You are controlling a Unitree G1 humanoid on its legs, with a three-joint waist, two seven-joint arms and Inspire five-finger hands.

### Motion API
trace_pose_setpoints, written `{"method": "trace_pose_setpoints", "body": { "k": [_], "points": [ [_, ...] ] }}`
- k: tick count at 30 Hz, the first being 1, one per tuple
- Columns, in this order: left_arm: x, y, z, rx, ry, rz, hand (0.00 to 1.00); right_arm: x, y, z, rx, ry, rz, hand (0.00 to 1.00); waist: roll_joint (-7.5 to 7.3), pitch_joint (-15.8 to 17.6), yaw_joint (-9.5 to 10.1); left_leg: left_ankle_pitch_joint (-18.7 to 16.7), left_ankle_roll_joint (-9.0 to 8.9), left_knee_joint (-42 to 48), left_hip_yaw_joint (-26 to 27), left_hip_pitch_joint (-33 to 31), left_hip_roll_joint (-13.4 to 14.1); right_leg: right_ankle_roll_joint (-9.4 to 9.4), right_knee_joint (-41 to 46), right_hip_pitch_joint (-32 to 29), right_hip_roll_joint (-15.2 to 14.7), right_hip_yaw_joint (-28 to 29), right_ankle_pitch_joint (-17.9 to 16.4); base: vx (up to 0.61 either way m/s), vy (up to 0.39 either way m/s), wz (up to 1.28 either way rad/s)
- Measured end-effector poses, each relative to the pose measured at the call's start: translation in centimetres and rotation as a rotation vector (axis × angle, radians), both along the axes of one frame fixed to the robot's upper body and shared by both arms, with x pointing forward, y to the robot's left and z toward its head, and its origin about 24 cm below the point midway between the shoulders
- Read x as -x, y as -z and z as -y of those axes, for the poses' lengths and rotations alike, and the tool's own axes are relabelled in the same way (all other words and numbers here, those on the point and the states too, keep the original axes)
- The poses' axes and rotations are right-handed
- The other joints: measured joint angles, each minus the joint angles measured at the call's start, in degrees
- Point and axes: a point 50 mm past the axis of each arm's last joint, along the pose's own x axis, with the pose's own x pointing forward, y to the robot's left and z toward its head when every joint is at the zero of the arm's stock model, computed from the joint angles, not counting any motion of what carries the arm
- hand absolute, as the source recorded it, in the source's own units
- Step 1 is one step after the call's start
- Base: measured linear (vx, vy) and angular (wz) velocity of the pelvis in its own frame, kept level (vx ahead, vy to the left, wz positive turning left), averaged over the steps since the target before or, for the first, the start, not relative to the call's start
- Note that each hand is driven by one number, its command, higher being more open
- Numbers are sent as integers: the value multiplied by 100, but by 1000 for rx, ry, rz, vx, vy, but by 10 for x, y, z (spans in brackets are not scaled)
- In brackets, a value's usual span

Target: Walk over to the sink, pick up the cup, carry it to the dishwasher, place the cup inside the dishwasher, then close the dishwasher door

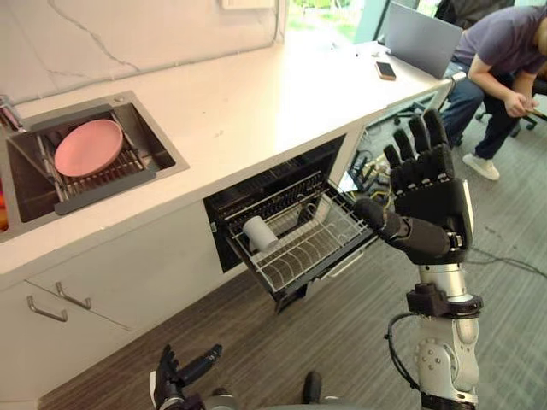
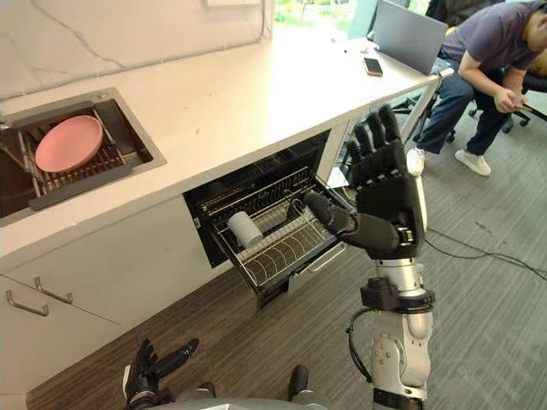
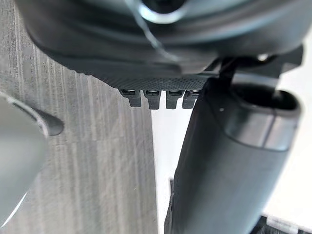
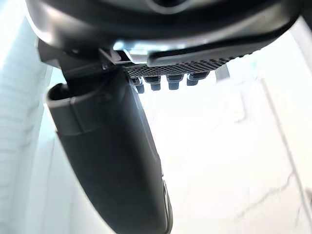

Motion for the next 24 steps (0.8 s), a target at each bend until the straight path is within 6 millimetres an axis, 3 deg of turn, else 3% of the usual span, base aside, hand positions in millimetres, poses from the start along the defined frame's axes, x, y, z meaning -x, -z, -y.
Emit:
{"method": "trace_pose_setpoints", "body": {
  "k": [4,5,6,7,8,9,10,12,15,16,17,18,19,20,21,24],
  "points": [
    [-8,-5,0,-77,112,4,100,-4,0,-11,-27,-55,-5,100,19,-17,146,107,58,10,-533,-110,-127,68,33,351,-160,-741,-84,-10,0,87],
    [-12,-6,2,-91,176,7,100,-5,-1,-8,-15,-44,-4,100,36,-25,96,77,307,-12,-211,-214,-135,118,36,494,-293,-1152,-116,-61,50,139],
    [-14,-6,4,-94,214,6,100,-5,-1,-5,-11,-27,-6,100,38,-33,73,86,414,-50,216,-192,-41,160,36,587,-341,-1404,-129,-28,37,199],
    [-17,-4,11,-89,292,8,100,-4,-4,5,6,22,-1,100,60,-61,-8,142,492,-121,1129,-153,123,262,36,800,-541,-1985,-157,33,149,227],
    [-19,-3,17,-88,365,7,100,-4,-6,15,29,72,6,100,141,-109,-52,358,481,-105,1821,-146,238,397,37,994,-694,-2451,-156,59,182,222],
    [-19,-3,21,-80,380,9,100,-5,-8,21,44,96,8,100,224,-154,-59,639,421,-139,1999,-139,254,460,38,1053,-738,-2619,-147,61,308,169],
    [-20,-3,24,-69,381,15,100,-9,-9,27,47,125,8,100,261,-168,28,777,381,-297,1872,-117,31,551,37,1124,-895,-2760,-107,30,294,95],
    [-22,-4,19,-84,380,17,100,-14,-7,18,11,96,9,100,232,-149,112,732,482,-445,1795,-69,-250,610,194,1155,-1178,-2717,-76,30,289,48],
    [-20,0,25,-71,406,-3,100,-11,-2,16,17,84,-8,100,307,-128,33,618,533,-656,1764,117,-264,583,1408,784,-1584,-2433,-96,49,229,10],
    [-21,1,29,-67,452,-12,100,-8,0,18,7,107,-16,100,321,-95,-67,578,585,-691,1647,204,-300,332,2462,454,-1912,-2093,-144,46,241,39],
    [-24,0,28,-79,500,-14,100,-6,1,19,1,124,-19,100,234,-35,-191,553,622,-691,1506,249,-368,132,3214,145,-2087,-1575,-70,65,213,81],
    [-30,-1,24,-98,567,-21,100,-3,3,21,-11,150,-31,100,159,26,-375,557,643,-692,1200,247,-338,151,3973,-258,-1909,-729,-417,71,113,105],
    [-34,0,24,-96,582,-35,100,1,4,26,-13,183,-39,100,111,32,-469,577,673,-721,956,227,-330,268,4170,-386,-1550,-254,-897,70,16,108],
    [-35,1,26,-87,587,-45,100,4,4,29,-10,207,-42,100,105,28,-504,589,691,-745,834,230,-326,323,4131,-409,-1324,-36,-1152,116,5,111],
    [-38,3,32,-66,611,-63,100,14,0,36,-11,261,-34,100,101,25,-518,591,688,-783,588,249,-380,379,3690,-409,-918,114,-1603,120,13,84],
    [-36,5,30,-58,615,-87,100,20,-2,42,-5,293,-32,100,122,47,-521,587,677,-892,395,379,-422,267,2472,-530,-568,-69,-1671,143,-33,48]
  ]
}}
